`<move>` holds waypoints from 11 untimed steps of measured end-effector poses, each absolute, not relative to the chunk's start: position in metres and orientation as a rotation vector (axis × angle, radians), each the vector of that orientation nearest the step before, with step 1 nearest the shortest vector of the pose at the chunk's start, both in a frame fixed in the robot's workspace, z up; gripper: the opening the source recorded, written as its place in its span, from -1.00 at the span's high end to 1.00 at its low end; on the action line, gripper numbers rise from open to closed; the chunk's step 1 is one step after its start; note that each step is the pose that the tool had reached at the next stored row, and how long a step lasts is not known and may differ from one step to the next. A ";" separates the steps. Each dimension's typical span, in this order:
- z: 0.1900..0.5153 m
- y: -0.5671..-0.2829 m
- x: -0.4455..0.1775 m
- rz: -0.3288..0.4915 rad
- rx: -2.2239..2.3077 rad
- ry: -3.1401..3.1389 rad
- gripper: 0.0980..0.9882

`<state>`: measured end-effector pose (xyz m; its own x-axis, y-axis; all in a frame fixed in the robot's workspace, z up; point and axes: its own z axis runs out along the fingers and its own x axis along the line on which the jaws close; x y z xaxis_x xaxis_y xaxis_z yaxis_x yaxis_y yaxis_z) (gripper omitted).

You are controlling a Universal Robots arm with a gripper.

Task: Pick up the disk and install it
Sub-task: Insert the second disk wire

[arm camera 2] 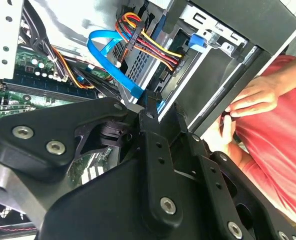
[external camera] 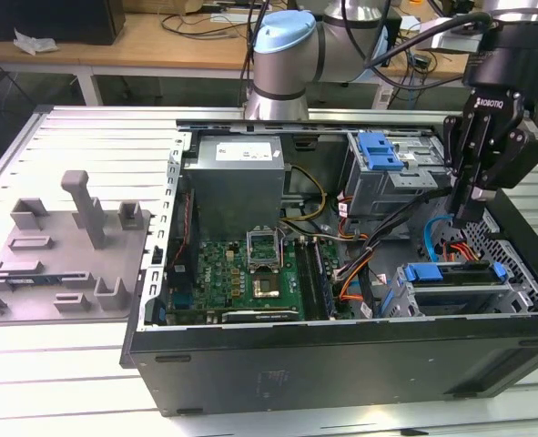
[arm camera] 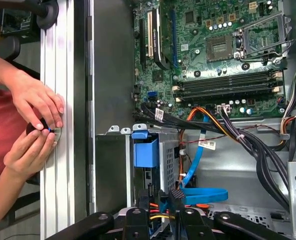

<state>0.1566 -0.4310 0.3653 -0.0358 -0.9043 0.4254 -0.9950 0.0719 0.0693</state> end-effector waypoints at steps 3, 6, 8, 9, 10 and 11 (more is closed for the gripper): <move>0.365 -0.431 0.157 0.350 1.890 -2.000 0.54; 0.364 -0.431 0.157 0.350 1.890 -2.000 0.57; 0.364 -0.431 0.157 0.350 1.890 -2.000 0.74; 0.363 -0.431 0.157 0.352 1.890 -2.002 0.74; 0.362 -0.431 0.157 0.355 1.891 -2.003 0.74; 0.361 -0.431 0.157 0.356 1.891 -2.004 0.74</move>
<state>0.1566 -0.4312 0.3612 -0.0386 -0.9043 0.4252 -0.9954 0.0722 0.0632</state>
